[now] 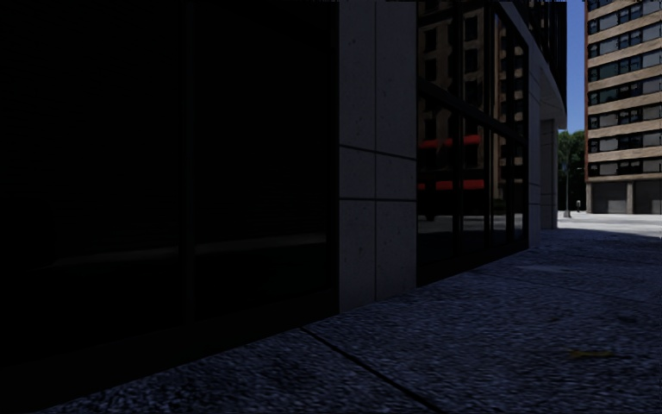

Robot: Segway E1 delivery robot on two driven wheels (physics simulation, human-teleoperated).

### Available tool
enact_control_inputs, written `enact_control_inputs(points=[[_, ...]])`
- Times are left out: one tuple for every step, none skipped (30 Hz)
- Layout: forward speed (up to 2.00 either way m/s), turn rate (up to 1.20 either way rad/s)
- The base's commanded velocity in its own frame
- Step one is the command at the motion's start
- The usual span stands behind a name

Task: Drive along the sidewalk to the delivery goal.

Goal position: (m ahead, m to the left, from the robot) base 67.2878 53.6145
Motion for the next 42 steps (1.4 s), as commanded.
enact_control_inputs(points=[[1.09, 0.69], [1.10, 0.69], [1.11, 0.69], [1.12, 0.70], [1.13, 0.70], [1.13, 0.70], [1.14, 0.70], [1.12, 0.57], [0.72, 0.06], [0.03, 0.00], [0.03, 0.00], [0.00, 0.00], [0.00, 0.00], [0.00, 0.00], [0.00, 0.00], [0.00, 0.00], [0.00, 0.00], [0.00, 0.00], [0.00, 0.00], [0.00, 0.00], [0.00, 0.00], [0.00, 0.00], [0.00, 0.00], [0.00, 0.00], [0.00, 0.00], [0.00, 0.00], [0.00, 0.00], [0.00, 0.00], [0.00, 0.00], [0.00, 0.00], [0.00, 0.00], [0.00, 0.00], [0.00, 0.08], [-0.02, 0.18], [-0.02, 0.18], [-0.27, 0.22], [-0.50, 0.30], [-0.65, 0.34], [-0.69, 0.42], [-0.69, 0.42], [-0.70, 0.47], [-0.70, 0.48]])
